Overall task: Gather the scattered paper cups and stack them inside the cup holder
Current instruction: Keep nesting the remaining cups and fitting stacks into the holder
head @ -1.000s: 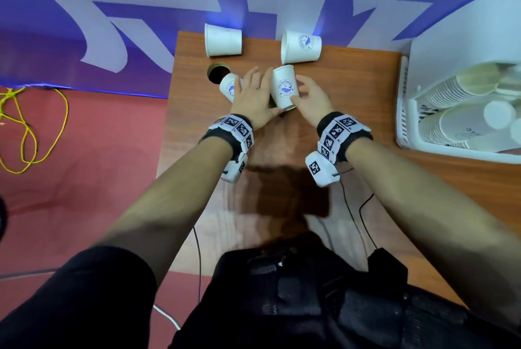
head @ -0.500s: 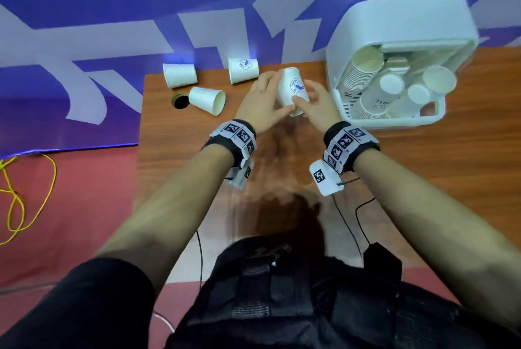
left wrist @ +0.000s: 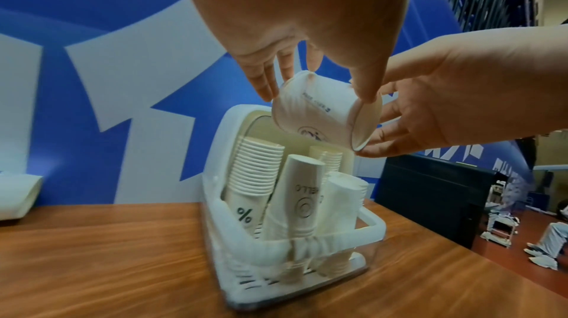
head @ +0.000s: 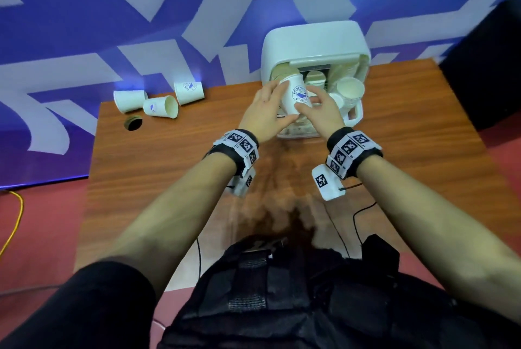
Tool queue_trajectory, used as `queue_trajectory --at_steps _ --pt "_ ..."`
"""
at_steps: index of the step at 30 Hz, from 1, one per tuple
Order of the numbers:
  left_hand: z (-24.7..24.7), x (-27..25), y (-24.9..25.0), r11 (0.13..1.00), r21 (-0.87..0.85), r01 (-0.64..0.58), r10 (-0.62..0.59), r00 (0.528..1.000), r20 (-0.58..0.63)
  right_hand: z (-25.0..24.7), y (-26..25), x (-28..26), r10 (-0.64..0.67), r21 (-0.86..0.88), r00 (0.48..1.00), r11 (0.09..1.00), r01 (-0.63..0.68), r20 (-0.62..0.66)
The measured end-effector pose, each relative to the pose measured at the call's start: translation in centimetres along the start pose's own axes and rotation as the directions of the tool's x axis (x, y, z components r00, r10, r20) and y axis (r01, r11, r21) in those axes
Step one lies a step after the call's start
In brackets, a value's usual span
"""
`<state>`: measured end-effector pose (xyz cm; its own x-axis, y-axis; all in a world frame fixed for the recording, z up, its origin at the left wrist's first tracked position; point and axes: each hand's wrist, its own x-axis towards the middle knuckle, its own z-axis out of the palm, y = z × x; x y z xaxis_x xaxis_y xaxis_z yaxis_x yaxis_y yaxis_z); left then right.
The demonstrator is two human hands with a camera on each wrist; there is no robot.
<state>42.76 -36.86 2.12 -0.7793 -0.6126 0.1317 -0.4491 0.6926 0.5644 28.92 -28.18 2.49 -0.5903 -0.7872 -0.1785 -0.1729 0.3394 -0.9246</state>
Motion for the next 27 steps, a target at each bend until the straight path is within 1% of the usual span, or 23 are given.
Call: queue_trajectory --at_steps 3,7,11,14,17,20,22,24,27 --pt "1.3 1.7 3.2 0.999 -0.017 -0.046 0.045 0.999 -0.018 -3.7 0.2 0.1 -0.033 0.026 0.999 0.999 0.032 0.007" --pt "2.8 4.2 7.0 0.994 -0.046 -0.095 0.095 0.995 -0.007 -8.4 0.2 0.4 -0.095 -0.009 0.995 0.995 0.095 0.016" --pt "4.4 6.2 9.7 0.986 -0.018 -0.166 0.166 0.986 -0.007 -12.0 0.6 0.8 -0.174 -0.066 0.985 0.982 0.175 0.017" --pt "5.7 7.2 11.0 0.979 -0.033 -0.199 0.198 0.979 -0.038 -14.2 1.2 1.4 -0.189 -0.063 0.982 0.980 0.189 0.018" --pt "6.4 7.8 11.4 0.969 -0.028 -0.245 0.242 0.968 -0.067 -15.1 1.5 2.3 -0.180 -0.070 0.983 0.981 0.182 0.029" --pt "7.2 8.9 11.9 0.966 -0.015 -0.259 0.258 0.964 -0.064 -16.0 2.1 3.3 -0.165 -0.071 0.986 0.983 0.167 0.025" --pt "7.5 9.4 12.0 0.969 -0.017 -0.245 0.244 0.969 -0.038 -16.4 2.6 4.0 -0.173 -0.088 0.985 0.981 0.174 0.020" --pt "7.6 9.9 12.1 0.978 -0.025 -0.206 0.206 0.979 -0.006 -16.6 3.0 4.5 -0.188 -0.106 0.982 0.976 0.188 0.012" --pt "7.9 10.3 12.0 0.983 -0.001 -0.183 0.183 0.983 -0.003 -16.4 3.3 4.9 -0.175 -0.107 0.984 0.978 0.176 0.019"
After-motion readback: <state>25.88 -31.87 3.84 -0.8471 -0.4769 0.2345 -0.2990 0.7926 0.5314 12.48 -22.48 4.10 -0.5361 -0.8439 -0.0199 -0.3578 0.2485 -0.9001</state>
